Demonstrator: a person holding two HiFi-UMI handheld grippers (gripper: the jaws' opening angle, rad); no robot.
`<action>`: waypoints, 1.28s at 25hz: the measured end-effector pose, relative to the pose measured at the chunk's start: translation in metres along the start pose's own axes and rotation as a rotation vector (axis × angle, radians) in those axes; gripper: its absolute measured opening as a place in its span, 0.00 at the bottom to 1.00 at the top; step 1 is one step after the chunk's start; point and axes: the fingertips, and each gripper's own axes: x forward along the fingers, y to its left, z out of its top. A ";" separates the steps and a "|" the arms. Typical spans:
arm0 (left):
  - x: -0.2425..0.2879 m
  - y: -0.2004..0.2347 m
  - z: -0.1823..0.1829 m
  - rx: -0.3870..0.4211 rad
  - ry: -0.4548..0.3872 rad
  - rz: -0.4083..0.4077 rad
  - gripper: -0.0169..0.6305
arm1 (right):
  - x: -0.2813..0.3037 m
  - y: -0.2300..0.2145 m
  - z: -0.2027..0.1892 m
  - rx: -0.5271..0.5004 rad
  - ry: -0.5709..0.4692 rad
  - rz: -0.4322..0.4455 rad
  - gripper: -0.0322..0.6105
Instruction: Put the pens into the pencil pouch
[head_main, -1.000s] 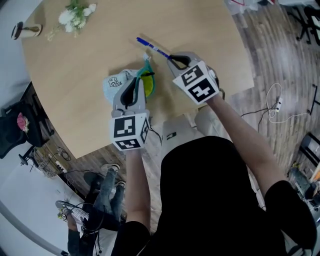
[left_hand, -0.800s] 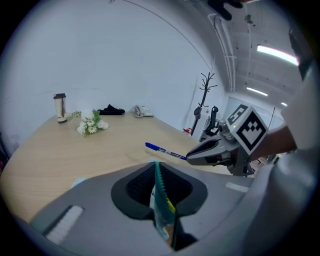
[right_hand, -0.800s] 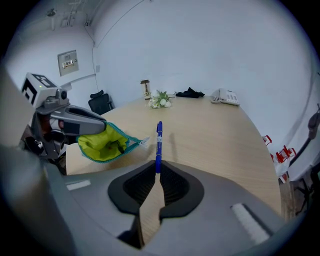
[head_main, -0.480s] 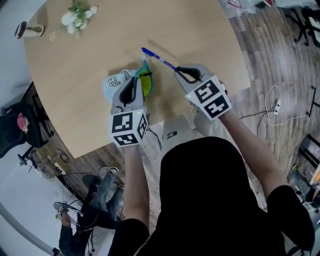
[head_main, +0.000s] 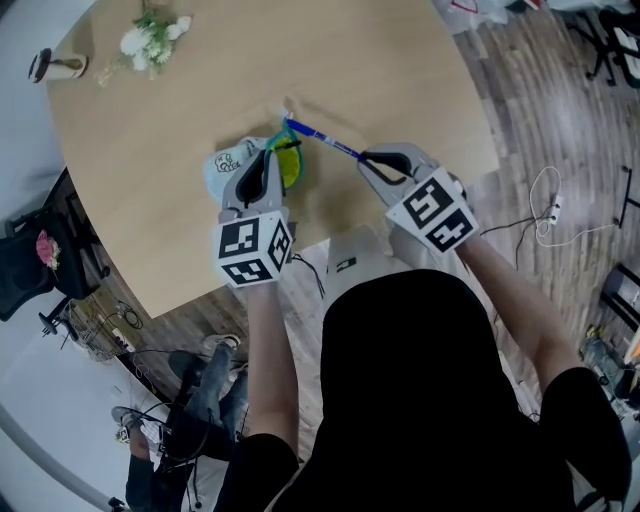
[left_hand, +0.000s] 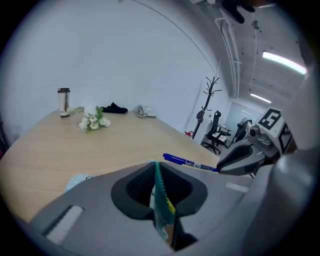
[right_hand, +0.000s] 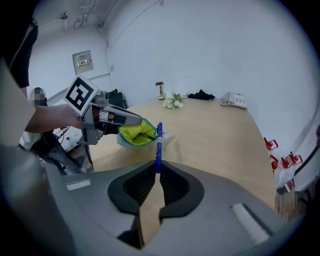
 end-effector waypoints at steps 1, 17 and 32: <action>0.000 0.000 0.000 -0.002 -0.001 0.000 0.07 | -0.001 0.002 -0.001 -0.008 0.002 0.010 0.11; -0.003 -0.005 0.000 0.014 -0.003 -0.011 0.06 | 0.004 0.034 -0.018 -0.089 0.075 0.149 0.11; -0.013 -0.014 0.000 0.029 -0.010 -0.069 0.05 | 0.023 0.052 -0.003 -0.143 0.095 0.210 0.11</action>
